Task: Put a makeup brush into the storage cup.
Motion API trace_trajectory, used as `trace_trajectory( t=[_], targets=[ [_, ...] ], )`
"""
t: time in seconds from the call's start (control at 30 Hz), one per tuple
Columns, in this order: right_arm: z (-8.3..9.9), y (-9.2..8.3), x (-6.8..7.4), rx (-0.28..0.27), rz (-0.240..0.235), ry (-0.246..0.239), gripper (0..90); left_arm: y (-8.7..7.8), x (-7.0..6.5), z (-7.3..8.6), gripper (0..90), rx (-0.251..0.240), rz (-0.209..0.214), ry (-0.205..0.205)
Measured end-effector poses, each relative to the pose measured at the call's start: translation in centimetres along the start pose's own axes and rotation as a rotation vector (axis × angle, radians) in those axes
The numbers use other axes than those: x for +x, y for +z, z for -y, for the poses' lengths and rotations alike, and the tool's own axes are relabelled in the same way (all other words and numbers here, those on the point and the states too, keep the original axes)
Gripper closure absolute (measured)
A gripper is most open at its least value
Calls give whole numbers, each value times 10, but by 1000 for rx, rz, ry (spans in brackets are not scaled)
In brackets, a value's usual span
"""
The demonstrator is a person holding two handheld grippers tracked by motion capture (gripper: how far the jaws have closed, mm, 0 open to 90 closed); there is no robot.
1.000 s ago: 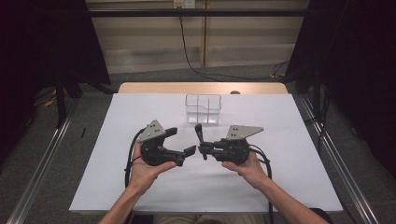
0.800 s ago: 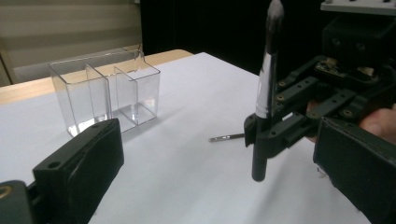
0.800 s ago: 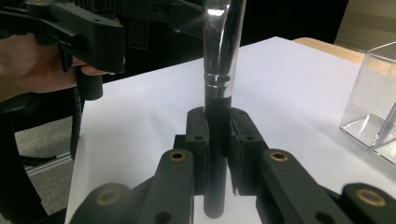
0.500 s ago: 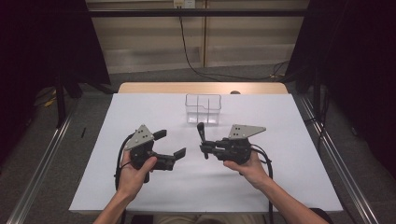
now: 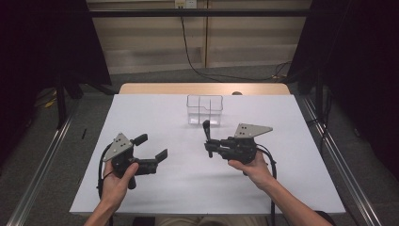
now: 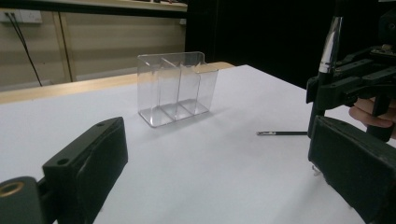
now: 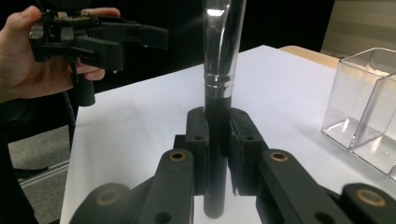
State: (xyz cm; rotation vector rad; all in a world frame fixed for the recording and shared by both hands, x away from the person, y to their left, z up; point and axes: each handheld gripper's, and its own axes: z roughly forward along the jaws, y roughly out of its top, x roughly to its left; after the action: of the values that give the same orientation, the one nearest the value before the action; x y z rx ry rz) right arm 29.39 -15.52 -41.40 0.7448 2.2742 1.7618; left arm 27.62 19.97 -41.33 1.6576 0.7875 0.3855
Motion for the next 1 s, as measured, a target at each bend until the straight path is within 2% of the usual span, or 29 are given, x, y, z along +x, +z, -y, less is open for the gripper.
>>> trace_trajectory(
  t=[0.03, 0.2, 0.3, 0.43, 0.87, 0.9, 1.0],
  targets=[
    [0, 0, 0, 0, 1, 0, 802, -2, 1, 1, 47, 1, -5, -3],
    [-1, -3, 0, -5, 9, 1, 802, -13, 7, 5, 46, -2, -50, 32],
    [-1, -4, -2, -9, 15, 2, 801, -22, 10, 7, 39, -11, -59, 15],
    [-1, -6, -2, -10, 24, 6, 802, -29, 12, 11, 31, -3, -78, 16],
    [-5, -8, -9, -13, 67, 2, 802, -43, 14, 24, 29, 7, -109, 16],
    [-6, -8, -10, -14, 71, 0, 801, -44, 14, 26, 29, 4, -120, 7],
    [-8, -9, -15, -21, 86, 6, 802, -46, 16, 30, 30, 11, -114, 1]
  ],
)
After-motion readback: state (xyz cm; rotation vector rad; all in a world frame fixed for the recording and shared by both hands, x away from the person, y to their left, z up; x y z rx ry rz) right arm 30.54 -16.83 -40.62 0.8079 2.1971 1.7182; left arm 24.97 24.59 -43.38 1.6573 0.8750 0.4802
